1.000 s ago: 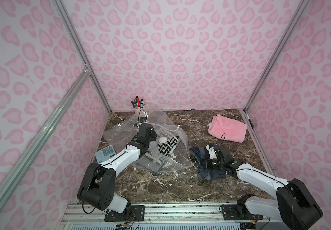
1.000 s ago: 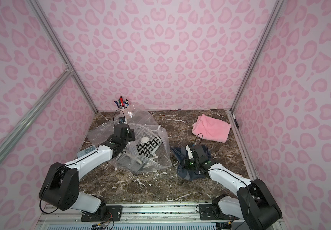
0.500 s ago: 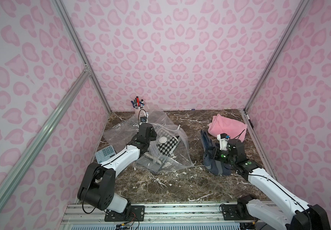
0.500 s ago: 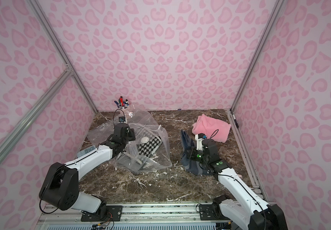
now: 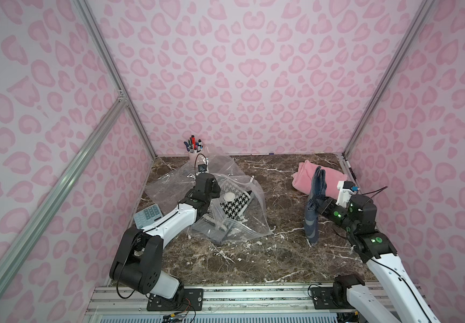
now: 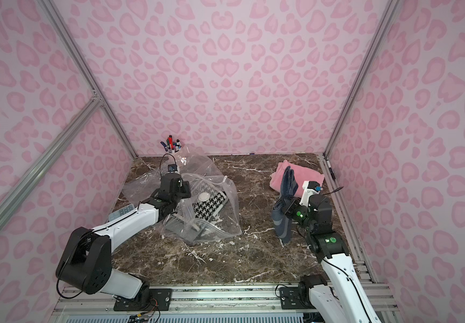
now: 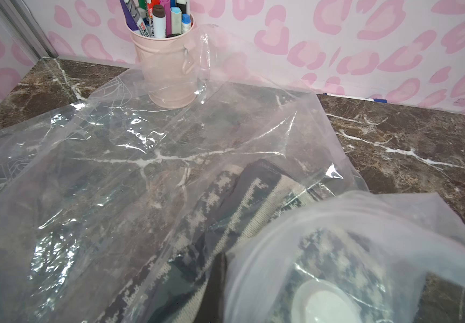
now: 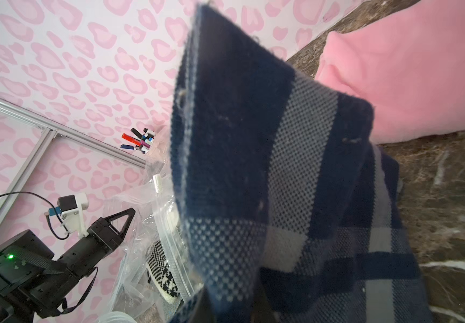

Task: Take the blanket out of the vacuum bag
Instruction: Pick up the blanket at the center of the board, then place the blanket at the corner of the board.

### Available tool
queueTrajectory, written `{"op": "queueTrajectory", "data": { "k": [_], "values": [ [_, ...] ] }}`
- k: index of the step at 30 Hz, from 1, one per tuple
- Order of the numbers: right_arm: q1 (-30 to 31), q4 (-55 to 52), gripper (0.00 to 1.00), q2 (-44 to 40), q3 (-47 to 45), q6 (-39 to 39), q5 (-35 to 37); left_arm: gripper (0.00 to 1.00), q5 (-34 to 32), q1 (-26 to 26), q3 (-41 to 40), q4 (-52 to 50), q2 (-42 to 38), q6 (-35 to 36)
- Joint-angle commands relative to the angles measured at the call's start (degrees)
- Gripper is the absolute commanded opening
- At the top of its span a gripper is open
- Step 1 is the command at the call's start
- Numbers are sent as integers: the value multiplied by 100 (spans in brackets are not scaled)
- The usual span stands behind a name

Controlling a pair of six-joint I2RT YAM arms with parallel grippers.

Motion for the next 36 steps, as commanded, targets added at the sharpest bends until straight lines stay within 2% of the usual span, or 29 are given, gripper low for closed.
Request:
{"op": "queueTrajectory", "data": {
  "k": [1, 6, 11, 19, 24, 36],
  "values": [
    [-138, -45, 0, -38, 174, -146, 268, 4, 118, -1, 41, 13, 63, 58],
    [-829, -158, 0, -65, 471, -387, 31, 4, 160, -2, 81, -32, 139, 70],
    [-1660, -143, 0, -26, 795, -588, -566, 4, 258, 3, 163, -99, 313, 61],
    [-2637, -37, 0, 101, 924, -760, -1241, 4, 322, 1, 209, -142, 300, 34],
    [-3547, 117, 0, 373, 997, -964, -1859, 4, 342, -8, 229, -152, 253, 60],
    [-3877, 771, 0, 1087, 976, -1073, -1680, 4, 361, -14, 292, -187, 334, 96]
  ]
}}
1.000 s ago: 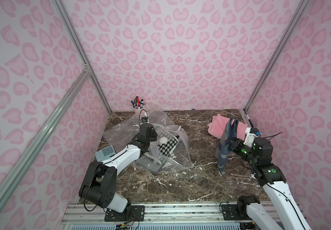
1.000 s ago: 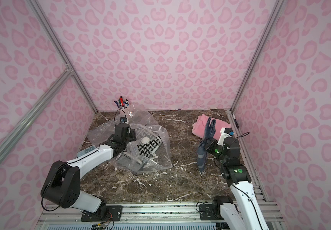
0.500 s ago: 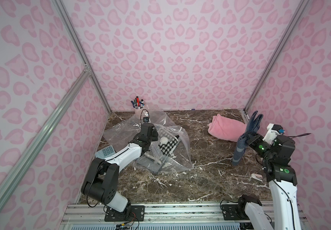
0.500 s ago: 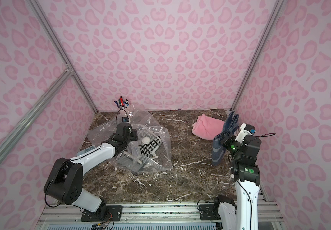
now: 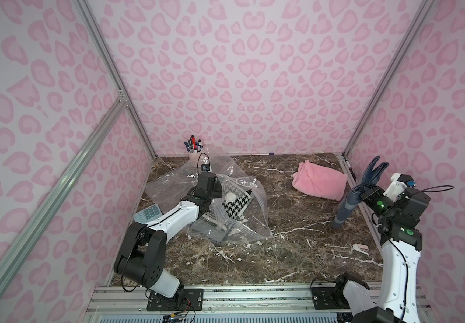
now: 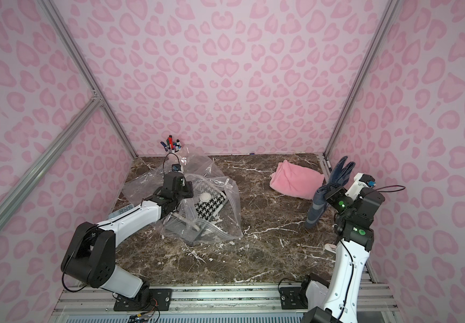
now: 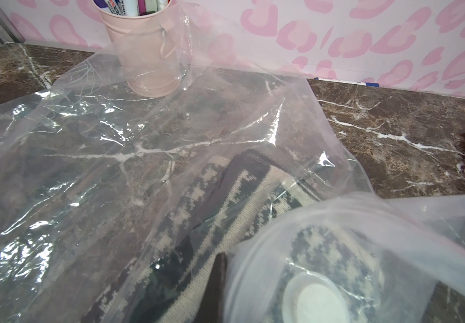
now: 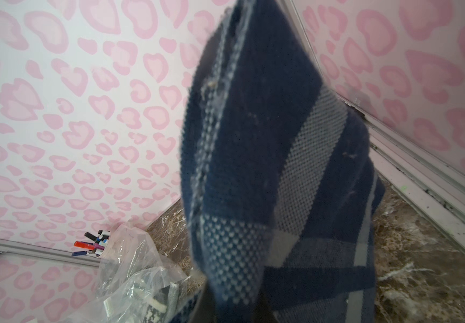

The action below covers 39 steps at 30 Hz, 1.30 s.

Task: Take the blanket out of the vacuum bag
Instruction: Place the blanket at the corner of the board.

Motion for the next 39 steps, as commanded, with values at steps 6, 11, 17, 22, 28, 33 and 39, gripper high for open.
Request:
{"op": "queueTrajectory", "data": {
  "k": [6, 11, 17, 22, 28, 33, 39],
  "values": [
    [-82, 965, 0, 617, 297, -69, -16, 4, 88, -19, 218, -124, 85, 96],
    [-182, 905, 0, 1216, 786, -159, -113, 4, 119, -65, 310, -178, 43, 69],
    [-424, 1035, 0, 1761, 960, -47, -228, 4, 146, -170, 289, -112, -6, -18],
    [-425, 1045, 0, 2121, 1087, -152, -68, 4, 255, -214, 306, 5, -31, 81],
    [-425, 1109, 0, 2498, 1137, -283, -75, 4, 325, -210, 407, 90, -20, 192],
    [-408, 1184, 0, 2829, 1197, -347, -88, 4, 308, -210, 391, 189, 47, 201],
    [-188, 1125, 0, 3294, 1503, -453, 64, 4, 325, -214, 361, 322, 212, 184]
  ]
}}
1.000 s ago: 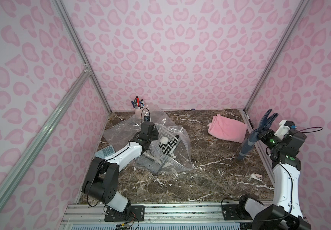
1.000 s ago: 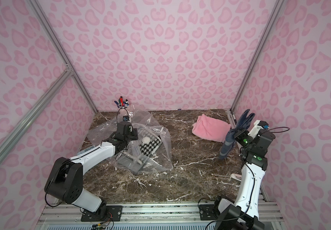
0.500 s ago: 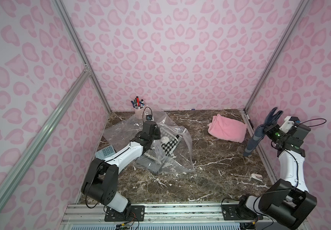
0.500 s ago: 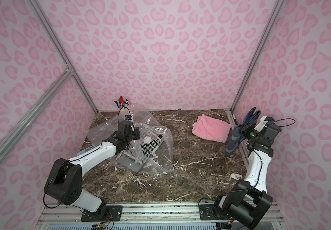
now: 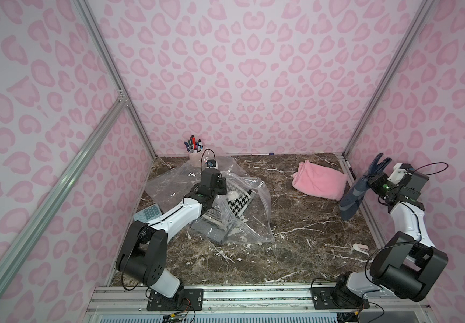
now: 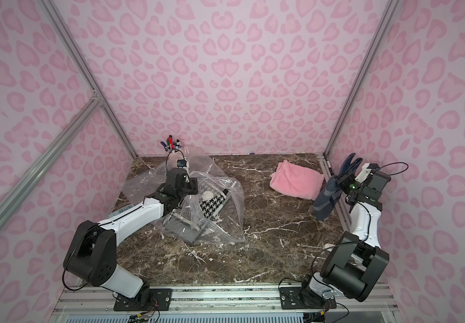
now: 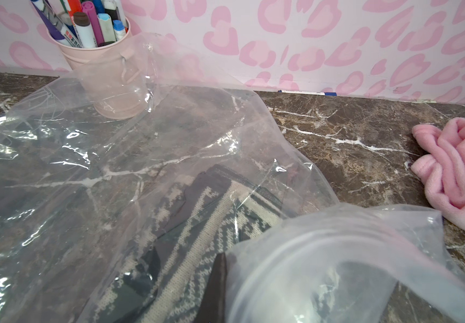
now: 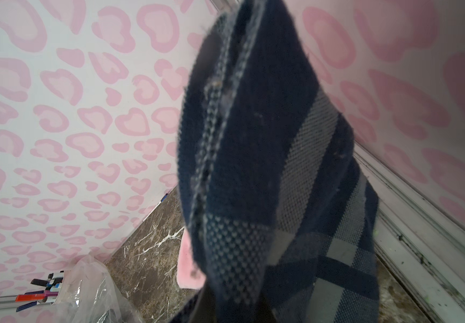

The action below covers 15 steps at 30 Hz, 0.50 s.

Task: Take the blanket out of the vacuum bag
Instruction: Place the blanket at the corner of the board.

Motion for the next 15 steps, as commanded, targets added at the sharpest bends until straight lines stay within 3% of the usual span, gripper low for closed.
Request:
{"op": "queueTrajectory", "data": {
  "k": [1, 15],
  "values": [
    [160, 183, 0, 208, 241, -167, 120, 4, 42, 0, 7, 219, 100, 55],
    [810, -217, 0, 1391, 1786, -398, 377, 4, 15, 17, 19, 246, 235, 98]
  ]
}}
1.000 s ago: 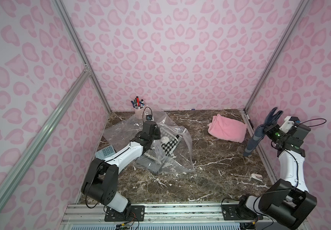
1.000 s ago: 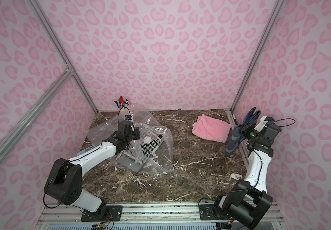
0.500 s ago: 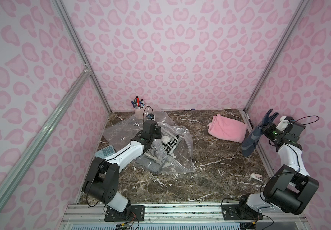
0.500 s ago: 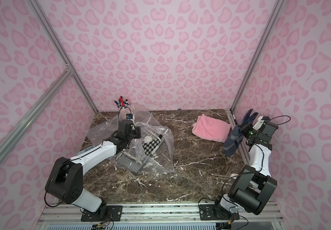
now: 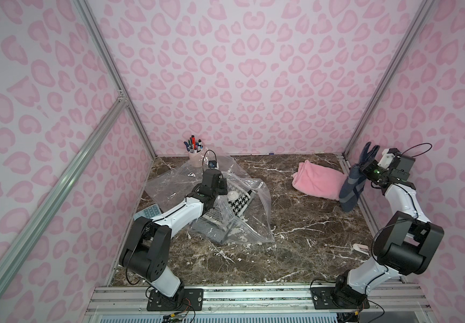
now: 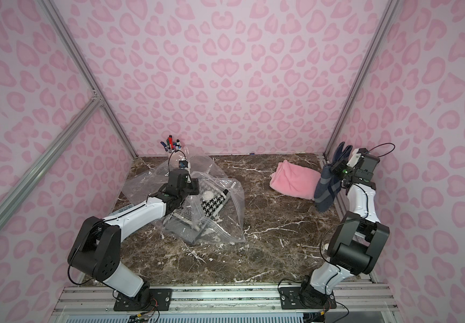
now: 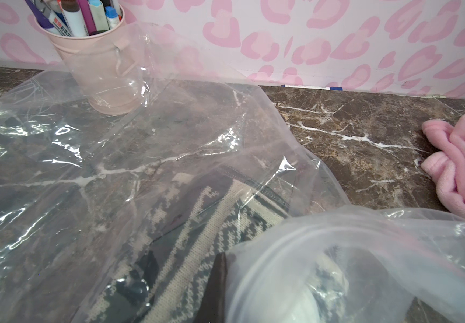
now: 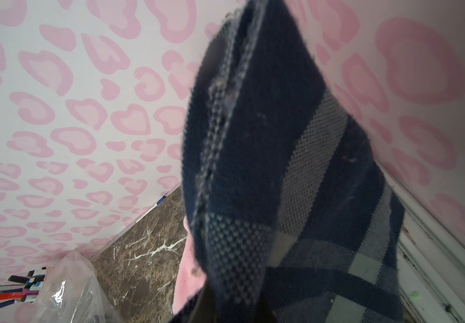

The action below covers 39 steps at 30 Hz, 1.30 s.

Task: Take the blanket out of the vacuum bag
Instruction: Place the blanket at the corner of the board.

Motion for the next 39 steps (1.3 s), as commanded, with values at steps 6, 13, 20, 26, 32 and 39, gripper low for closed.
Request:
{"op": "queueTrajectory", "data": {
  "k": [6, 13, 20, 26, 32, 39],
  "values": [
    [574, -63, 0, 311, 663, -192, 87, 4, 4, 15, 34, 127, 71, 81],
    [1034, -167, 0, 417, 654, -211, 193, 4, 4, 19, 27, 127, 121, 72],
    [1201, -140, 0, 297, 375, -267, 284, 4, 12, 37, 18, 127, 90, 85],
    [1210, -323, 0, 232, 567, -377, 313, 4, 46, 37, -10, 136, 53, 68],
    [1213, -618, 0, 188, 770, -554, 527, 4, 83, 37, -71, 154, -9, 46],
    [1150, -676, 0, -35, 723, -574, 458, 4, 124, 37, -45, 144, -74, 46]
  ]
}}
